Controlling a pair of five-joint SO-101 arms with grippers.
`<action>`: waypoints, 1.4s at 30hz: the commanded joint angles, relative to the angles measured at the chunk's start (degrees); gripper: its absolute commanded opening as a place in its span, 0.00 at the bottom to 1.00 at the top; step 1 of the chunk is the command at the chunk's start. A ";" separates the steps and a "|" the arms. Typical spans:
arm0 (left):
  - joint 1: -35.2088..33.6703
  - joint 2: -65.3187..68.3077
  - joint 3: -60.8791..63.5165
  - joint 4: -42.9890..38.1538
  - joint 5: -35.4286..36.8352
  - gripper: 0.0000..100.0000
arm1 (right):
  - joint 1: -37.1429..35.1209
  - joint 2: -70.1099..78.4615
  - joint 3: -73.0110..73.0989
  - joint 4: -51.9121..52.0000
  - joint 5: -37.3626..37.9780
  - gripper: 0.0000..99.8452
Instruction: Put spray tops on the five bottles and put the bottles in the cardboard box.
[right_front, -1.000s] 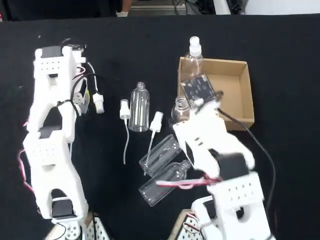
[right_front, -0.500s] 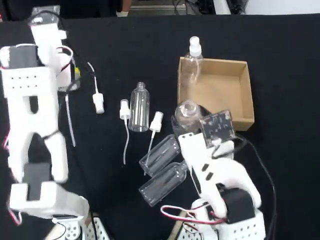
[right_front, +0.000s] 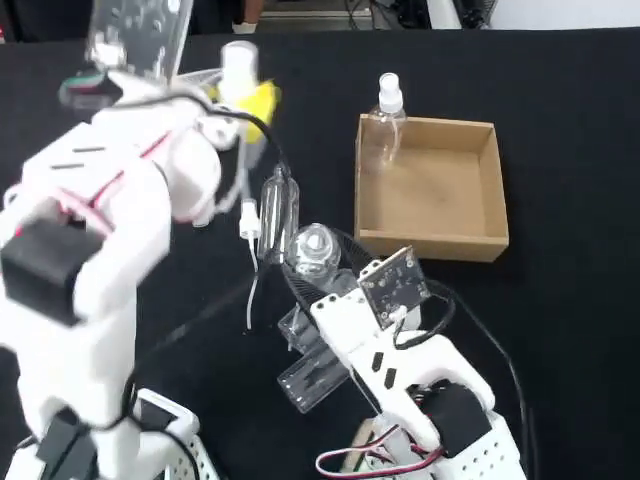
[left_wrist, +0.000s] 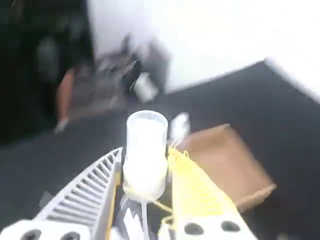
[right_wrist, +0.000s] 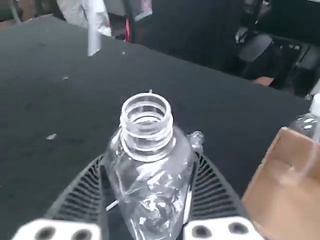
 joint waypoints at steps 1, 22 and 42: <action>7.16 -4.31 -2.24 -6.42 0.70 0.03 | -1.23 -0.84 -0.13 -1.85 -0.26 0.01; 16.40 -7.65 7.87 -6.95 0.70 0.03 | -1.14 -0.84 -0.13 -1.58 -0.26 0.01; 16.48 -12.75 25.19 -14.33 0.79 0.03 | -1.14 -0.84 -0.13 -1.58 -0.26 0.01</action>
